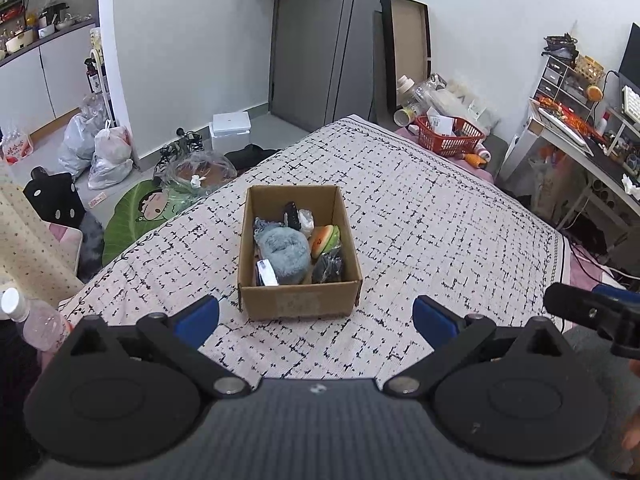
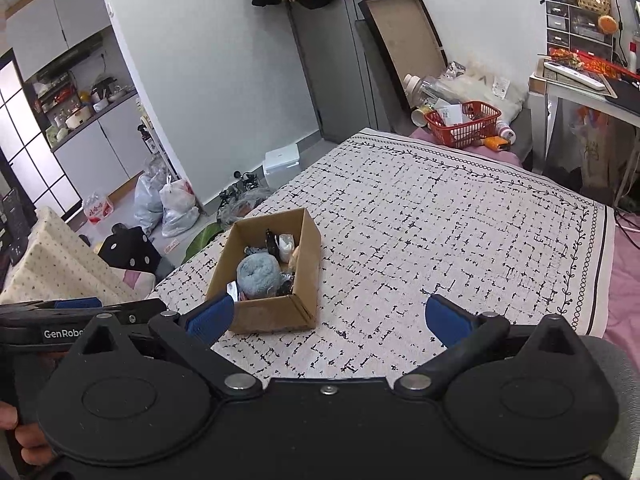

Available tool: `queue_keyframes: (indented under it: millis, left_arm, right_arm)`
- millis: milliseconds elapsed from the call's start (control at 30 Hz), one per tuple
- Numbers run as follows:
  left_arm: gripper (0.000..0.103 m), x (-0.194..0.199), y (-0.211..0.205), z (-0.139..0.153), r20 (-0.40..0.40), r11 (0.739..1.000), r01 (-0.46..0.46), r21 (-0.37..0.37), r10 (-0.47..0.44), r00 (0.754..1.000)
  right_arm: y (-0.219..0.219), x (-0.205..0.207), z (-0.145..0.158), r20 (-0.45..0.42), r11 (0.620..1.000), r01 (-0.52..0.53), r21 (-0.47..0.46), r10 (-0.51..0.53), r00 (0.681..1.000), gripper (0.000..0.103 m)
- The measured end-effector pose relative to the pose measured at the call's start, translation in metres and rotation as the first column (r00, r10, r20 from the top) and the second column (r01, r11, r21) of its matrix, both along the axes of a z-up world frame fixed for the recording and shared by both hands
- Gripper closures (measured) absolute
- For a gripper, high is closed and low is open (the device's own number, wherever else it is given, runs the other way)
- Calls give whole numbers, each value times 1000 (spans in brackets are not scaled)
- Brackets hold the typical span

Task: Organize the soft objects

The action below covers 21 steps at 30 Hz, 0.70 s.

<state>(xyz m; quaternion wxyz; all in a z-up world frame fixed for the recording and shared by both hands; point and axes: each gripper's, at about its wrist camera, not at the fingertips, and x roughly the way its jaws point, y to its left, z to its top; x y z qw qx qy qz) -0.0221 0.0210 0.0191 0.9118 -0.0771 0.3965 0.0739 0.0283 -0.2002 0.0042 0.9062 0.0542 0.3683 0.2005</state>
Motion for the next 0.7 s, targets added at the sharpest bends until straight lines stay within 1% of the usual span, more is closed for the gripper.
queue_keyframes:
  millis: [367,700]
  left_arm:
    - [1,-12,5,4,3,1000,-7,23,7,1000]
    - [1,-19,9,7,12,1000,-9,29,8,1000]
  right_arm:
    - [9,-7,4,11,999,-31,-21,31,999,0]
    - [11,-12,9,22,999,-27,-27,28,999,0]
